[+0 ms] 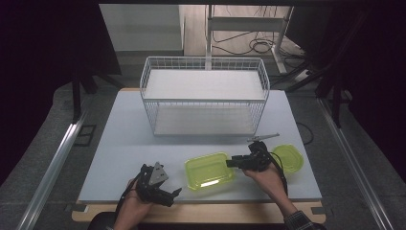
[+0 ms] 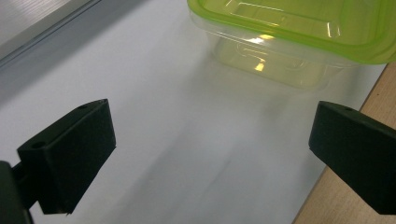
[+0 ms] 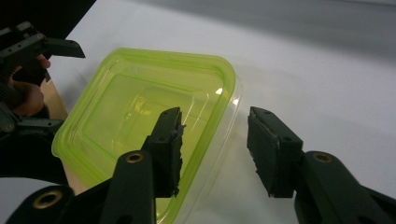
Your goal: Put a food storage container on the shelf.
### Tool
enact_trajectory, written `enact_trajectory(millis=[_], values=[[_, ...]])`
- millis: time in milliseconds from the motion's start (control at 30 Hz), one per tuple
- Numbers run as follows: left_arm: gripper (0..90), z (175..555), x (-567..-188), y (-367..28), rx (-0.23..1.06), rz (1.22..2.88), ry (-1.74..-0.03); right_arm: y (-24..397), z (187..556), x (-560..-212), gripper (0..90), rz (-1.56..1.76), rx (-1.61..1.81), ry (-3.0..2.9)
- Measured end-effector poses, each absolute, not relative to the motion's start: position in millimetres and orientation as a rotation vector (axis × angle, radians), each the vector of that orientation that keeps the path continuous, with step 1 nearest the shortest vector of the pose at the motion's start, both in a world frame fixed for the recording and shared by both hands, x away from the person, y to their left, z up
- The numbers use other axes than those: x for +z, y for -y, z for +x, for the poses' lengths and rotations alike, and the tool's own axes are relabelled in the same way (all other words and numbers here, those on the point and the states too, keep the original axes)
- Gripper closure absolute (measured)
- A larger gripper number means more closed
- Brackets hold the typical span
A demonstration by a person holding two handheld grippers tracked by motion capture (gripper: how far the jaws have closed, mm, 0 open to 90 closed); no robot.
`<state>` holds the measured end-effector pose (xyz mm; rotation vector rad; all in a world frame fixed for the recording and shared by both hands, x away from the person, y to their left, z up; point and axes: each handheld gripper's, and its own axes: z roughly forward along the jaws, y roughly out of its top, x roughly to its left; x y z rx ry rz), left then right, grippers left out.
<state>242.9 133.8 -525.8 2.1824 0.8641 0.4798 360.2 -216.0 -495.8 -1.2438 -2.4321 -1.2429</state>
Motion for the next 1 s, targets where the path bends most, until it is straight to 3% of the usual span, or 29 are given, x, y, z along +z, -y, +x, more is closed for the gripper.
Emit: enact_trajectory(millis=[500,1000], values=[[0.4,242,-526,-133,0.491,2.200,-0.852,213,372,-505,78.8,-1.242,-1.166,2.166],[0.4,243,-526,-137,0.494,2.195,-0.865,218,367,-487,79.6,-1.227,-1.259,2.153]])
